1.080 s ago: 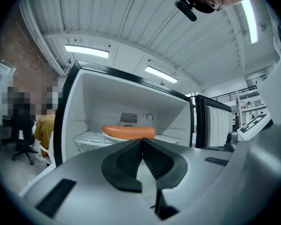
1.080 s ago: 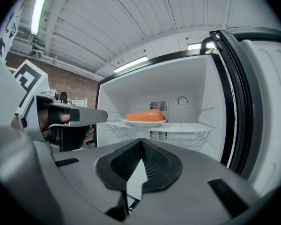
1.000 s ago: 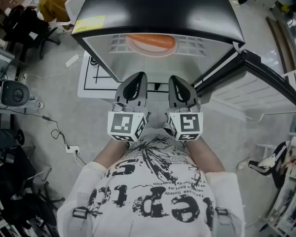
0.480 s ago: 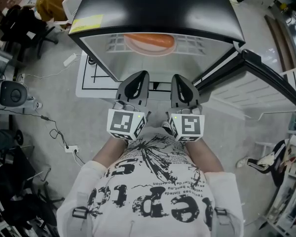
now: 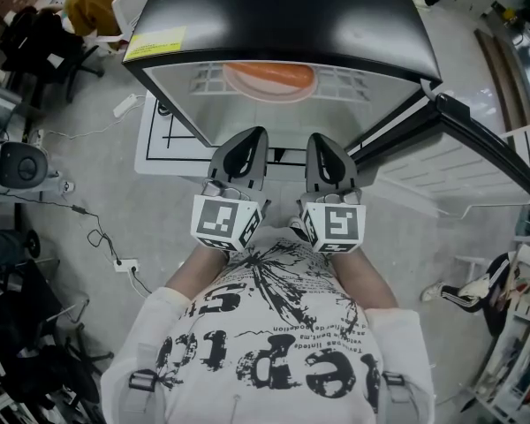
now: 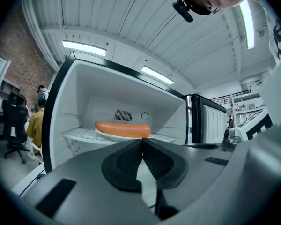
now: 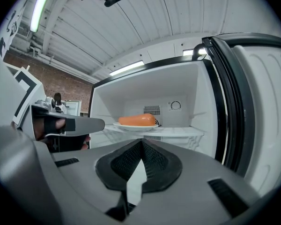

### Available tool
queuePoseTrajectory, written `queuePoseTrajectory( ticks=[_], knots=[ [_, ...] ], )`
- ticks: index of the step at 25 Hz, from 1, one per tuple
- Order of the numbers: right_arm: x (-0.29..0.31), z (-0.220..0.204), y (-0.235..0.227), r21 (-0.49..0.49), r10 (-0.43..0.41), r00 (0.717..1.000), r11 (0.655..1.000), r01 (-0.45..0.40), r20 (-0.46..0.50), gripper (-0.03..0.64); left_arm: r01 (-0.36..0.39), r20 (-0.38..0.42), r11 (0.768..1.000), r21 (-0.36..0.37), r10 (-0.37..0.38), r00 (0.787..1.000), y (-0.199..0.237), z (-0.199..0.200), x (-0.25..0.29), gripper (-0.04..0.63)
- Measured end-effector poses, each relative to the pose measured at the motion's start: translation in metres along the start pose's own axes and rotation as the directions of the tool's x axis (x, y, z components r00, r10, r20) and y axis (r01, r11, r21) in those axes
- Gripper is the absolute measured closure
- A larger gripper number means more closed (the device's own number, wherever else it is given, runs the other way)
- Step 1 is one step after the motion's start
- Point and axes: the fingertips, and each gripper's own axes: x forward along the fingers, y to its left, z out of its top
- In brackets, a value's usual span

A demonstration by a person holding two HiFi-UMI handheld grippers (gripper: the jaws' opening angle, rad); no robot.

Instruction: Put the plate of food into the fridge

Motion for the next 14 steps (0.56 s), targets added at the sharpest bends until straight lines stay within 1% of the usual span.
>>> queuePoseTrajectory(
  ticks=[5,14],
  knots=[
    [0.0028,-0.0017,0.0006,0.007,0.004,1.0,1.0,-0.004,-0.006,0.617,0.005,-0.012,1.0,0.004,-0.005,1.0,-0.0001,-0.0035,0.0029,0.588],
    [0.0087,0.0004,0.001,0.004,0.016,1.0,1.0,-0.016,-0.009,0.617,0.008,-0.019,0.999,-0.035,-0.008,1.0,0.0046,-0.0063,0.0038,0.588]
  ],
)
